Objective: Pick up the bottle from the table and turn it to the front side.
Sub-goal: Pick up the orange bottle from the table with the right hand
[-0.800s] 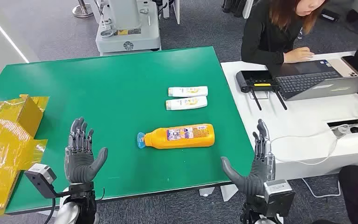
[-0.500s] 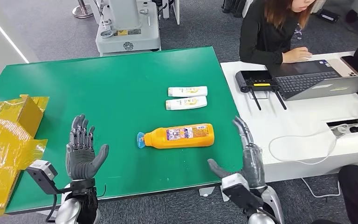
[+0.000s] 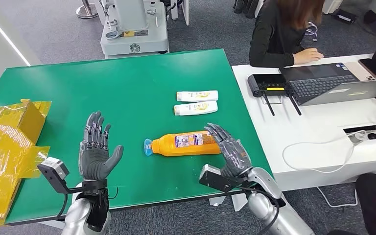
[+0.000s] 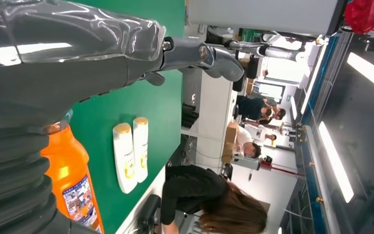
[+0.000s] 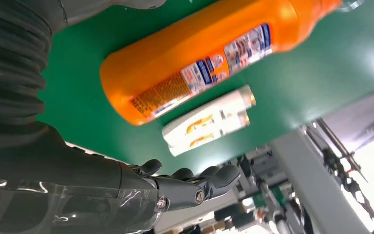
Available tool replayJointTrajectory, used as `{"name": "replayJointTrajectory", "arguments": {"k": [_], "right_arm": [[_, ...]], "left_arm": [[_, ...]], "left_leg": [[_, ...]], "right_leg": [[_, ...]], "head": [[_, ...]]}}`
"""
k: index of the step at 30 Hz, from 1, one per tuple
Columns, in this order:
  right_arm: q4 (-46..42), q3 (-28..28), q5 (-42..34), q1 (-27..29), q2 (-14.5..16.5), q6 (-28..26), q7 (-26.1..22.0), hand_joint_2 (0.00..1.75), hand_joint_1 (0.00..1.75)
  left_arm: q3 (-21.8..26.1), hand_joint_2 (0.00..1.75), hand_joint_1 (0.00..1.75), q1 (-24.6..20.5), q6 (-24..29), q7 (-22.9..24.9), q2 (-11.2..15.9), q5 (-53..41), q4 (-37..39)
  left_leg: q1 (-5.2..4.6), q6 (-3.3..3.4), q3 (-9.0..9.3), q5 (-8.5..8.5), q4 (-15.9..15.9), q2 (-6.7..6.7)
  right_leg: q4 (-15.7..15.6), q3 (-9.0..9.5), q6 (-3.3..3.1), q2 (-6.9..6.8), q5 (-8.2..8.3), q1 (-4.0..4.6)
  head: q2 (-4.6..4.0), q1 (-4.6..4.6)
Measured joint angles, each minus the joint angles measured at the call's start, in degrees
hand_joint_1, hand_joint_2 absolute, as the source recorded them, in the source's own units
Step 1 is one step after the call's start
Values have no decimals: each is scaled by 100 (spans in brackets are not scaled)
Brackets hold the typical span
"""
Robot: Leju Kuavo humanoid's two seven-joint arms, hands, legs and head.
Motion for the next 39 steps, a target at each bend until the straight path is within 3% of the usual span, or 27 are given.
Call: {"name": "replayJointTrajectory", "arguments": {"k": [10, 16, 29, 39], "right_arm": [[1448, 897, 517, -1333, -139, 775, 83, 175, 0], [2276, 1514, 560, -2065, -167, 979, -60, 175, 0], [2756, 2174, 495, -2435, -246, 1077, -108, 175, 0], [2731, 2745, 516, -2962, -622, 2006, -178, 175, 0]], "left_arm": [[-156, 175, 0, -182, -40, -33, -3, 71, 281], [-171, 175, 0, -182, -89, -4, -3, 9, 300], [-170, 175, 0, -183, -488, 63, 31, 53, 397], [-157, 175, 0, -187, -910, 182, 113, 357, 495]], "left_leg": [[0, 0, 0, 1, 1, 2], [0, 2, 0, 2, 2, 0], [0, 2, 0, 2, 2, 0], [-2, 8, 4, 6, 4, -3]], "right_leg": [[2, -1, -1, 2, 3, 0], [1, -1, -2, 1, 4, 0], [1, -1, -2, 1, 4, 0], [1, 3, 0, -3, 6, -2]], "head": [[0, -1], [0, -1], [0, -1], [0, -1]]}}
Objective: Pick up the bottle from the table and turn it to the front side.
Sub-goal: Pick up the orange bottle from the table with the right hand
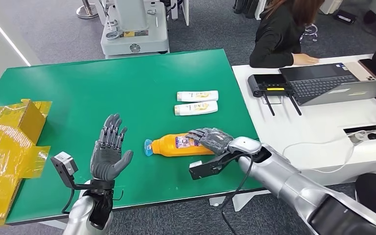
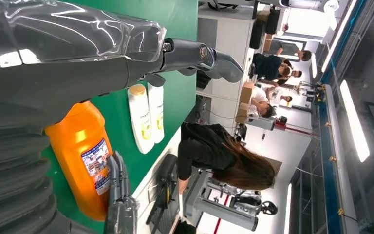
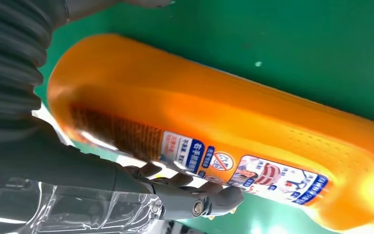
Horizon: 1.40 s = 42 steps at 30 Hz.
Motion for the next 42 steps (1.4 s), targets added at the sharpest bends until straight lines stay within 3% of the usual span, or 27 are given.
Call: {"name": "replayJointTrajectory", "arguments": {"k": [1, 4, 5, 6, 9, 12, 13, 14, 16, 17, 18, 20, 21, 33, 42], "right_arm": [[-17, 76, 3, -58, -39, 65, -7, 175, 10], [-83, 296, 33, -203, -142, 175, -64, 175, 117], [-117, 377, 41, -257, -180, 214, -102, 175, 143], [-159, 465, 38, -316, -222, 262, -142, 175, 144], [-313, 737, -11, -518, -324, 438, -196, 175, 131], [-447, 995, -31, -705, -387, 549, -160, 175, 89], [-488, 1077, -38, -748, -408, 562, -128, 175, 82], [-529, 1157, -40, -785, -433, 563, -93, 175, 86], [-611, 1310, -18, -846, -489, 548, -13, 175, 115], [-651, 1383, 3, -874, -517, 534, 21, 175, 107], [-687, 1456, 22, -901, -546, 516, 48, 175, 86], [-746, 1590, 56, -944, -602, 489, 84, 175, 21], [-765, 1651, 75, -957, -631, 484, 102, 175, 3], [-798, 2034, -15, -1004, -869, 571, 171, 175, 0], [-96, 2000, -469, -977, -512, 227, 126, 175, 0]], "left_arm": [[4, 175, 0, 1, -15, 13, 9, -4, 2], [25, 175, 0, 4, -85, 46, 38, -2, 7], [37, 175, 0, 4, -109, 50, 45, 1, 9], [53, 175, 0, 4, -132, 52, 51, 3, 10], [123, 175, 0, 4, -181, 82, 72, 28, 11], [189, 175, 0, 5, -225, 142, 81, 44, 11], [210, 175, 0, 5, -246, 158, 82, 38, 11], [226, 175, 0, 5, -273, 168, 83, 28, 11], [244, 175, 0, 5, -340, 172, 85, -7, 14], [248, 175, 0, 5, -371, 172, 85, -26, 17], [252, 175, 0, 4, -396, 172, 84, -43, 24], [263, 175, 0, 0, -439, 173, 79, -65, 43], [267, 175, 0, -2, -460, 174, 76, -72, 56], [278, 175, 0, -5, -619, 214, 68, -143, 144], [383, 175, 0, 6, -679, 237, 68, -178, 144]], "left_leg": [[0, 0, 0, 0, 0, -2], [-1, 1, 0, 1, 1, -3], [-1, 2, 0, 1, 1, -3], [-1, 2, 0, 1, 1, -3], [-2, 3, 3, 2, 3, 0], [-2, 5, 5, 3, 3, 0], [-2, 5, 6, 3, 3, 0], [-2, 5, 7, 3, 3, 0], [-1, 5, 11, 3, 4, 1], [-1, 5, 13, 3, 3, 1], [-1, 5, 16, 3, 3, 1], [-1, 6, 22, 3, 3, 0], [-1, 6, 24, 3, 3, -1], [-3, 9, 43, 5, 5, -2], [-1, 8, 65, 4, 4, 2]], "right_leg": [[0, 1, 0, -2, 0, 0], [0, 3, 1, -4, 0, 0], [0, 4, 1, -4, 0, 0], [0, 4, 1, -3, 1, 0], [0, 6, 3, 0, 3, -1], [0, 8, 5, 0, 4, -1], [0, 8, 5, 0, 5, -1], [0, 9, 5, 0, 5, -1], [-1, 11, 6, 0, 5, -1], [-1, 14, 6, 0, 5, -1], [-1, 17, 6, 0, 4, -1], [-2, 24, 6, -1, 4, -1], [-3, 26, 6, -3, 4, -1], [-6, 52, 12, -6, 7, -2], [-6, 72, 11, -2, 7, 0]], "head": [[0, 0], [0, 1], [0, 1], [0, 1], [0, 0], [0, -1], [0, 0], [0, 0], [0, 0], [0, 0], [0, 0], [0, 0], [0, 1], [0, 1], [0, 1]]}}
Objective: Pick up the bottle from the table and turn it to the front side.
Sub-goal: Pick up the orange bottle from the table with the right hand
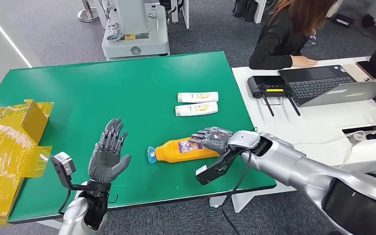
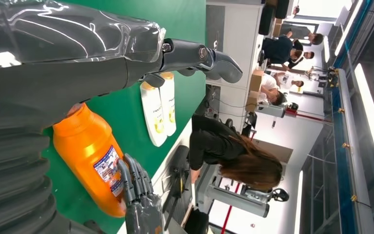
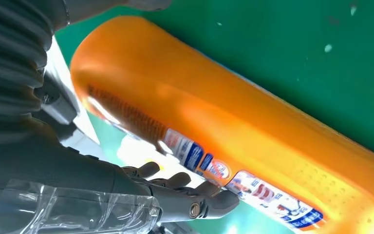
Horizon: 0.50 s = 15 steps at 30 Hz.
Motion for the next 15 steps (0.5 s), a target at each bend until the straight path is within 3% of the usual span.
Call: {"name": "replayJointTrajectory", "arguments": {"k": [5, 10, 15], "right_arm": [[681, -215, -278, 147, 427, -514, 168, 175, 0], [1128, -1108, -1387, 798, 924, -1995, 165, 175, 0], [1339, -2137, -1798, 1130, 1367, -2166, 51, 175, 0]], "left_arm": [[27, 175, 0, -20, -13, 47, -26, -2, -1], [31, 175, 0, 1, 66, 120, -56, -12, -8], [30, 175, 0, -65, 128, 120, -95, 92, 42]], "left_leg": [[3, -1, 19, -2, -1, 11], [8, -2, 9, 0, -1, 0], [8, -2, 1, 0, -1, 7]], "right_leg": [[0, 15, -1, 10, 0, 3], [2, 11, -3, 1, 2, 10], [3, -2, -6, 6, 3, 9]], "head": [[0, -1], [0, 0], [0, -1]]}}
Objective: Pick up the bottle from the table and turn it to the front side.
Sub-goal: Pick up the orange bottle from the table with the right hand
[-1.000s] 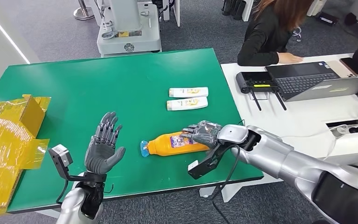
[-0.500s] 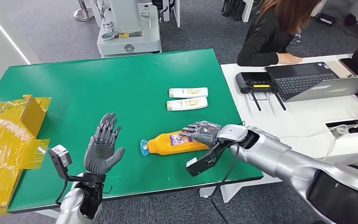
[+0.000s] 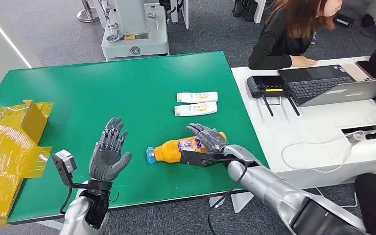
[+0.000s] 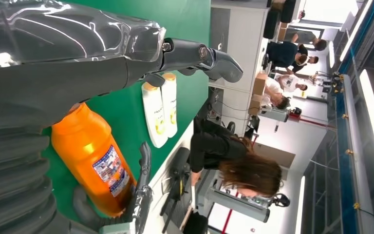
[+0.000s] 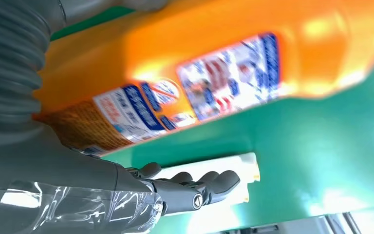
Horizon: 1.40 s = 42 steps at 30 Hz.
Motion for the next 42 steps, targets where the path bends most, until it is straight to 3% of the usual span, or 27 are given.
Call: {"name": "replayJointTrajectory", "arguments": {"k": [2, 6, 11, 13, 17, 21, 23, 26, 28, 29, 32, 33, 42], "right_arm": [[99, -321, 26, 31, 143, 45, -30, 175, 3], [251, -728, 234, 76, 305, 104, -56, 175, 161], [363, -950, 671, 84, 364, 293, -36, 175, 89], [412, -976, 928, 33, 365, 458, 44, 175, 75], [556, -906, 1535, -207, 356, 898, 198, 175, 89], [704, -662, 2091, -574, 302, 1456, 343, 175, 22], [769, -504, 2294, -743, 233, 1734, 370, 175, 4], [855, -250, 2506, -908, 110, 2042, 380, 175, 3], [893, -105, 2584, -951, 55, 2153, 376, 175, 6], [908, -43, 2614, -967, 36, 2184, 380, 175, 37], [932, 116, 2677, -1007, 2, 2201, 394, 175, 155], [934, 152, 2675, -1014, -7, 2185, 385, 175, 167], [963, 242, 2480, -1008, -58, 2011, 257, 175, 175]], "left_arm": [[-4, 175, 0, -117, -15, -10, -21, 100, 107], [-32, 175, 0, -406, -65, -63, -76, 283, 445], [-48, 175, 0, -589, -348, -65, -133, 618, 807], [-48, 175, 0, -633, -513, -62, -139, 757, 966], [-48, 175, 0, -706, -840, -90, -139, 976, 1298], [-48, 175, 0, -737, -1119, 50, -141, 1267, 1483], [-47, 175, 0, -735, -1192, 164, -143, 1387, 1520], [-45, 175, 0, -728, -1254, 305, -143, 1490, 1553], [-45, 175, 0, -722, -1281, 368, -143, 1521, 1564], [-45, 175, 0, -721, -1291, 394, -143, 1535, 1568], [-45, 175, 0, -719, -1310, 457, -144, 1573, 1571], [-45, 175, 0, -716, -1314, 466, -144, 1583, 1571], [-37, 175, 0, -532, -1357, 385, -99, 1572, 1569]], "left_leg": [[0, 0, -3, 0, 0, 0], [-1, 1, -4, 1, 0, 0], [-3, 1, -4, 1, 1, -1], [-3, 2, -3, 1, 1, -1], [-5, 3, 2, 2, 1, 1], [-5, 6, 14, 3, 1, 0], [-6, 12, 12, 7, 1, -1], [-9, 20, 4, 14, 1, -6], [-10, 24, 0, 17, 1, -4], [-10, 25, -1, 17, 1, -2], [-11, 26, -2, 17, 2, 3], [-10, 26, -2, 17, 2, 2], [-9, 24, -6, 15, 1, 0]], "right_leg": [[0, -3, 0, 0, 0, 0], [0, -4, 0, 0, 1, -1], [-3, -2, 0, -1, 2, -3], [-5, -1, 0, -1, 1, -4], [-6, 1, 1, 1, 2, -6], [-8, 5, 4, -1, 4, -7], [-8, 7, 7, -3, 6, -7], [-8, 11, 19, -6, 16, -7], [-9, 10, 23, -5, 21, -8], [-10, 9, 24, -3, 22, -8], [-12, 6, 25, 1, 23, -9], [-12, 5, 25, 1, 23, -10], [-13, 2, 24, 0, 21, -9]], "head": [[0, 0], [0, 0], [0, 1], [0, 1], [0, 1], [0, 1], [0, 1], [0, 2], [0, 2], [0, 1], [0, 0], [0, 1], [0, 1]]}}
